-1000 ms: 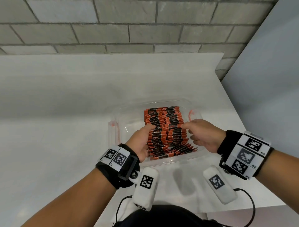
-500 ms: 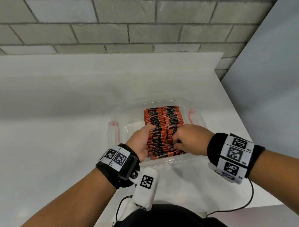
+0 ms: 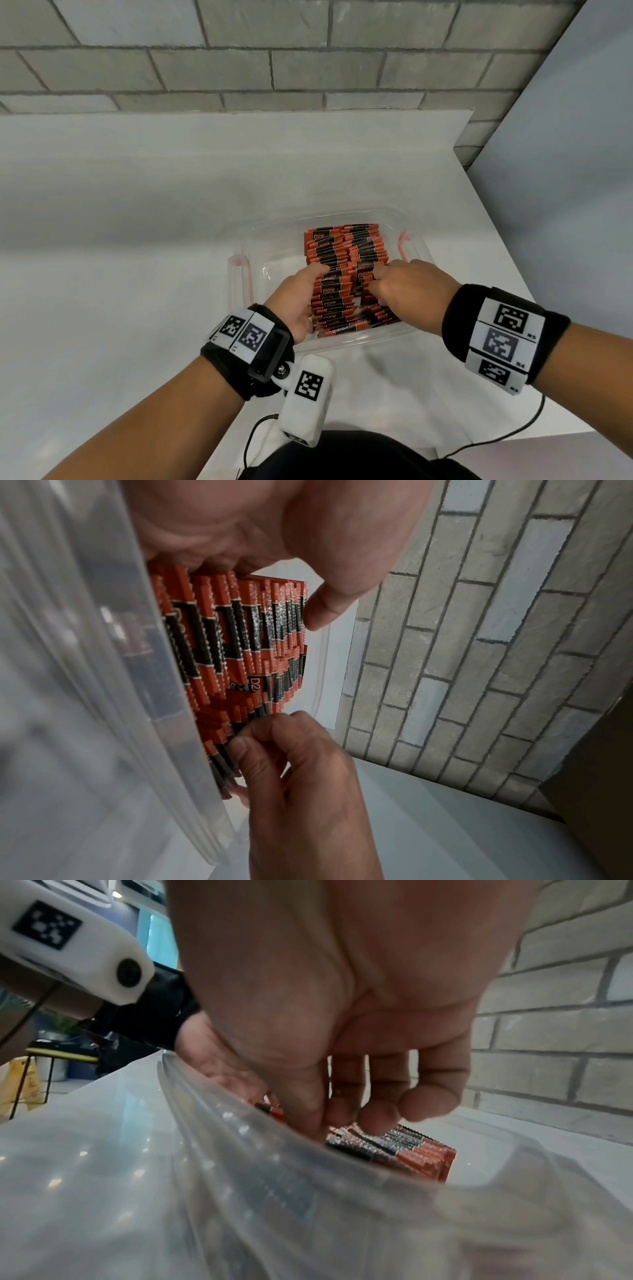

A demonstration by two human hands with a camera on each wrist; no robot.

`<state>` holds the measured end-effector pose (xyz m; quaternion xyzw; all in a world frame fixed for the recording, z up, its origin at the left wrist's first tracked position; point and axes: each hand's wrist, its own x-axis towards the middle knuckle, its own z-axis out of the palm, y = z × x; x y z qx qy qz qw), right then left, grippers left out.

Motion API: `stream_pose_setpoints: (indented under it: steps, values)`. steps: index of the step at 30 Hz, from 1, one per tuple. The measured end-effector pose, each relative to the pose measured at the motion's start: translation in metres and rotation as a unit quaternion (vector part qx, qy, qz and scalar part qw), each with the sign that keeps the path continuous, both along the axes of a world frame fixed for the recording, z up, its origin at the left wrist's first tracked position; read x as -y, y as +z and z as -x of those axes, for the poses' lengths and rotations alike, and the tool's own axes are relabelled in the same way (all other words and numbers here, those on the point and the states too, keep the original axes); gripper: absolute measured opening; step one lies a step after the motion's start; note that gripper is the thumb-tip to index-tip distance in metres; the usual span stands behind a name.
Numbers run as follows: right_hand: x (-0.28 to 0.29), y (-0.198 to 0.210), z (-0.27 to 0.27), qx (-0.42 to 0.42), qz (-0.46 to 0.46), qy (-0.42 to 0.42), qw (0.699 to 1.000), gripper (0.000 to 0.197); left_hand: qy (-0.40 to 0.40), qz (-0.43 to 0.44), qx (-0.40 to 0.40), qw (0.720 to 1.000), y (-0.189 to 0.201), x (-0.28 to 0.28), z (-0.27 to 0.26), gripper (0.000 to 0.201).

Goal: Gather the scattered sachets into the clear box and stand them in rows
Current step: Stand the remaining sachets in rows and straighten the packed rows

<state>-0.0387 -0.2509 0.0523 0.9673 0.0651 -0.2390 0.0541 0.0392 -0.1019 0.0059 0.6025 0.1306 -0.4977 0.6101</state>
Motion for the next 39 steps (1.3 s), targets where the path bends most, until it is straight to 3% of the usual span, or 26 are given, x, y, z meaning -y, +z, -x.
stream_pose_setpoints:
  steps: [5,10,13,15,17,20,25,28,32,37,39]
  values:
    - [0.002,-0.005,0.001,0.005,-0.007,-0.004,1.000,0.024,-0.003,-0.001,-0.001,1.000,-0.002,0.000,-0.001,0.022]
    - [0.008,-0.011,0.002,-0.003,-0.039,-0.060,0.997,0.019,-0.006,-0.002,-0.001,1.000,-0.003,0.000,-0.002,0.023]
    - [0.007,-0.006,0.006,0.007,-0.104,-0.118,0.988,0.010,-0.007,-0.006,-0.001,1.000,-0.004,0.000,-0.001,0.024]
    - [0.009,-0.001,0.008,0.062,-0.169,-0.204,0.962,0.010,-0.006,-0.005,-0.002,1.000,-0.004,0.000,-0.001,0.024]
    - [0.011,0.006,0.008,0.103,-0.227,-0.316,0.915,0.026,-0.007,-0.004,-0.004,1.000,-0.003,0.000,-0.002,0.024]
    - [0.009,0.013,0.007,0.079,-0.291,-0.438,0.847,0.047,-0.007,-0.007,-0.007,1.000,-0.004,0.000,-0.002,0.022]
    - [0.001,0.009,0.007,0.060,-0.401,-0.527,0.747,0.068,-0.007,-0.008,-0.009,1.000,-0.002,0.000,-0.001,0.021]
    - [-0.002,0.006,0.004,0.062,-0.445,-0.566,0.691,0.069,-0.010,-0.003,-0.006,1.000,-0.002,0.000,-0.001,0.021]
    - [0.000,-0.001,0.003,0.041,-0.475,-0.590,0.652,0.061,-0.008,-0.001,-0.006,1.000,0.000,0.000,0.000,0.021]
    - [0.004,-0.002,0.003,0.047,-0.479,-0.599,0.640,0.053,-0.010,-0.018,0.012,1.000,0.004,0.000,0.001,0.023]
    - [0.003,-0.003,0.003,0.042,-0.479,-0.596,0.644,0.042,-0.008,-0.021,0.018,1.000,0.005,0.000,0.002,0.023]
